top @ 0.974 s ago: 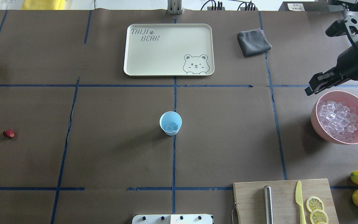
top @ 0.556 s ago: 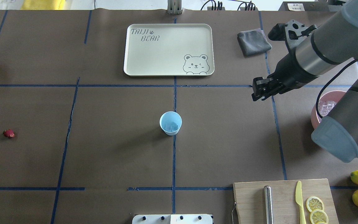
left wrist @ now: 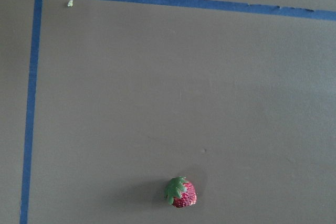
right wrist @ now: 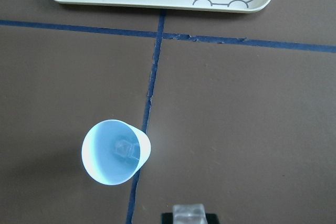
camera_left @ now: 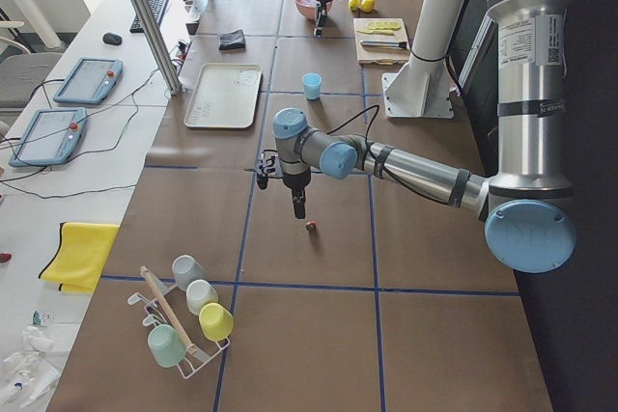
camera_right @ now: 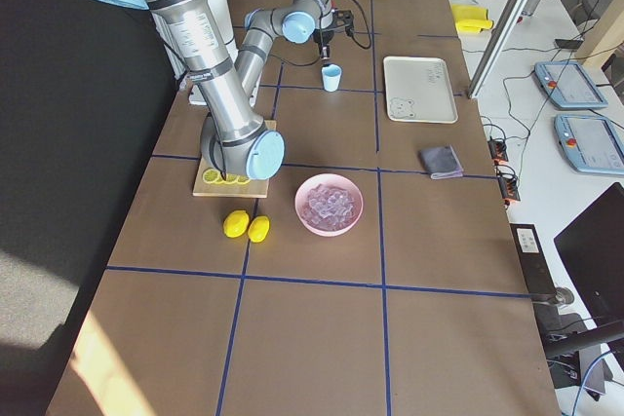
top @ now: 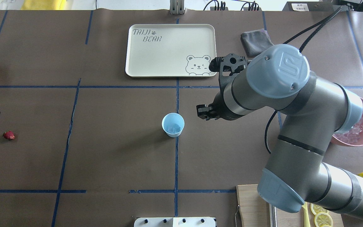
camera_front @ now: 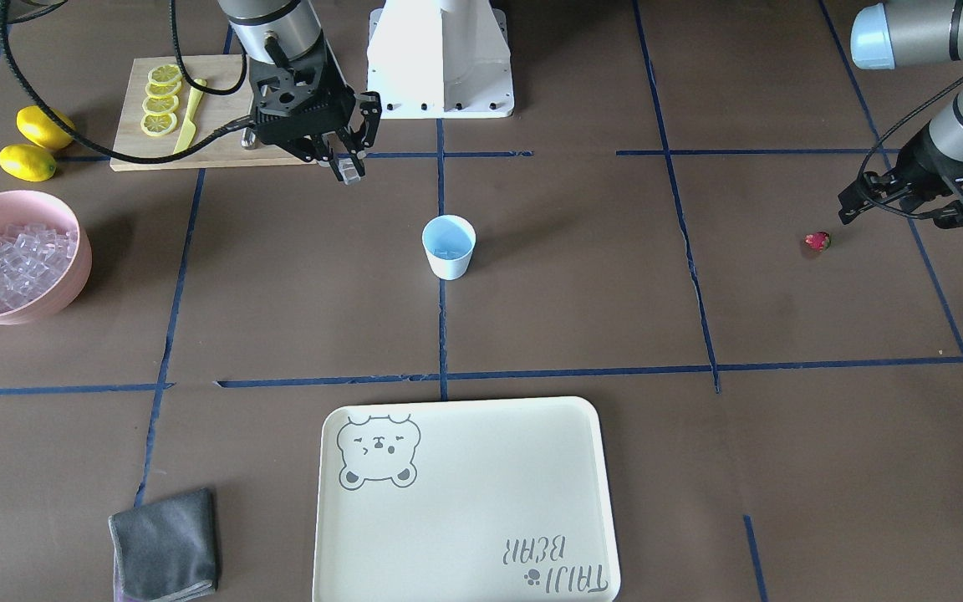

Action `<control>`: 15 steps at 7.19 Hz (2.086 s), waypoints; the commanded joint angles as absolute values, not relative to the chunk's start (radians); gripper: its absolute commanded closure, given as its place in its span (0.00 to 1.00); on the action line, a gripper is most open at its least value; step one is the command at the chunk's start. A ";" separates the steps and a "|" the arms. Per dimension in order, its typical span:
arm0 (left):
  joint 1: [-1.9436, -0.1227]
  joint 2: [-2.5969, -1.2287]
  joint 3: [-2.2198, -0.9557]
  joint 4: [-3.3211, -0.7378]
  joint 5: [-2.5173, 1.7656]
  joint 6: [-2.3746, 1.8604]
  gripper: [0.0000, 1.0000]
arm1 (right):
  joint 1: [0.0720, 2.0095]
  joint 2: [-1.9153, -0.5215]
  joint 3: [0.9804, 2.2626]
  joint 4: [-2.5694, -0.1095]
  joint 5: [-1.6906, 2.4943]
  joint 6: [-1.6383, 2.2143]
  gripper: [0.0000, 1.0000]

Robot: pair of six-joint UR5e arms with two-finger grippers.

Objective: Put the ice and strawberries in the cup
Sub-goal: 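Carry the cube over the cup with right gripper while left arm nears strawberry, then open the right gripper to drop the ice cube into the cup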

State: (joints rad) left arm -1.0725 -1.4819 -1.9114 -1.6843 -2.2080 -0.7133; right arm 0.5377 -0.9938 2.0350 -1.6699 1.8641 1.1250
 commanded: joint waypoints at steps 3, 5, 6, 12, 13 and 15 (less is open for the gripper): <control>-1.072 -1.483 -1.910 -1.684 -2.204 -0.713 0.00 | 0.454 -0.818 1.743 -1.496 1.766 1.223 1.00; -1.072 -1.485 -1.911 -1.683 -2.206 -0.713 0.00 | 0.453 -0.776 1.665 -1.497 1.766 1.206 1.00; -1.072 -1.485 -1.910 -1.683 -2.206 -0.712 0.00 | 0.453 -0.782 1.670 -1.503 1.769 1.204 1.00; -1.072 -1.486 -1.911 -1.683 -2.204 -0.712 0.00 | 0.454 -0.795 1.672 -1.505 1.767 1.226 0.00; -1.072 -1.486 -1.910 -1.683 -2.204 -0.712 0.00 | 0.456 -0.793 1.678 -1.505 1.767 1.226 0.00; -1.045 -1.486 -1.905 -1.684 -2.195 -0.719 0.00 | 0.497 -0.804 1.721 -1.528 1.805 1.223 0.00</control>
